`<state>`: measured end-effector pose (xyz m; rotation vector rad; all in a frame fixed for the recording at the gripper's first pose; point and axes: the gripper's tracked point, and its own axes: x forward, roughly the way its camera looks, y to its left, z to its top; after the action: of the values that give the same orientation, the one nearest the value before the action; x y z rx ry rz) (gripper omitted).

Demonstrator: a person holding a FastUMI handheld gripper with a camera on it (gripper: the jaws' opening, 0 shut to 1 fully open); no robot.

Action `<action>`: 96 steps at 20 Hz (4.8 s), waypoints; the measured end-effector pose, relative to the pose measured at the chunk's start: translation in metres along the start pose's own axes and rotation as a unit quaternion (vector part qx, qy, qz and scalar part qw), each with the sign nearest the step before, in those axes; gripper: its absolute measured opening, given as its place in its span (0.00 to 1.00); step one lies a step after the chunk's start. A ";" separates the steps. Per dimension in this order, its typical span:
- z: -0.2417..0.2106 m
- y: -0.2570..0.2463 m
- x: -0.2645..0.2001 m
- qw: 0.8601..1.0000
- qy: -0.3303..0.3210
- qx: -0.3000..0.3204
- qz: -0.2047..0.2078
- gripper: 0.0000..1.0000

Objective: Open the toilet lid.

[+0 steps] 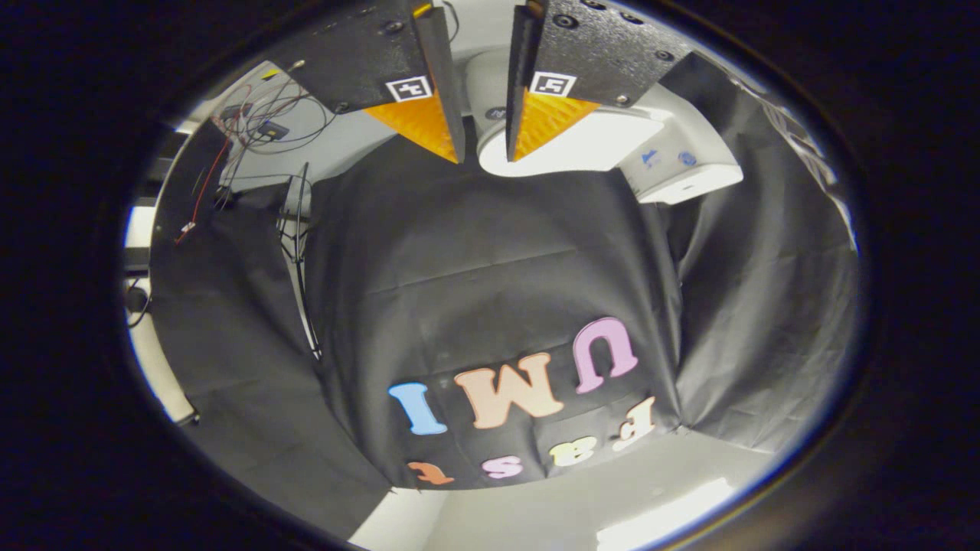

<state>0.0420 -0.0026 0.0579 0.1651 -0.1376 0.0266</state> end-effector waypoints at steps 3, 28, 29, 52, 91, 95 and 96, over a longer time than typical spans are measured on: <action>0.027 0.009 0.030 0.996 -0.058 0.066 -0.003 0.32; -0.177 0.052 0.218 0.790 -0.019 0.610 -0.056 0.36; -0.180 0.050 0.217 0.790 -0.027 0.611 -0.053 0.36; -0.095 0.086 0.225 0.892 0.030 0.450 -0.012 0.02; 0.012 0.613 0.220 0.925 0.037 -0.198 0.322 0.10; 0.005 0.617 0.218 0.924 0.034 -0.199 0.326 0.12; 0.004 0.618 0.216 0.924 0.028 -0.204 0.323 0.13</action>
<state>0.2317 0.6092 0.1922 -0.3056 -0.1329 0.6582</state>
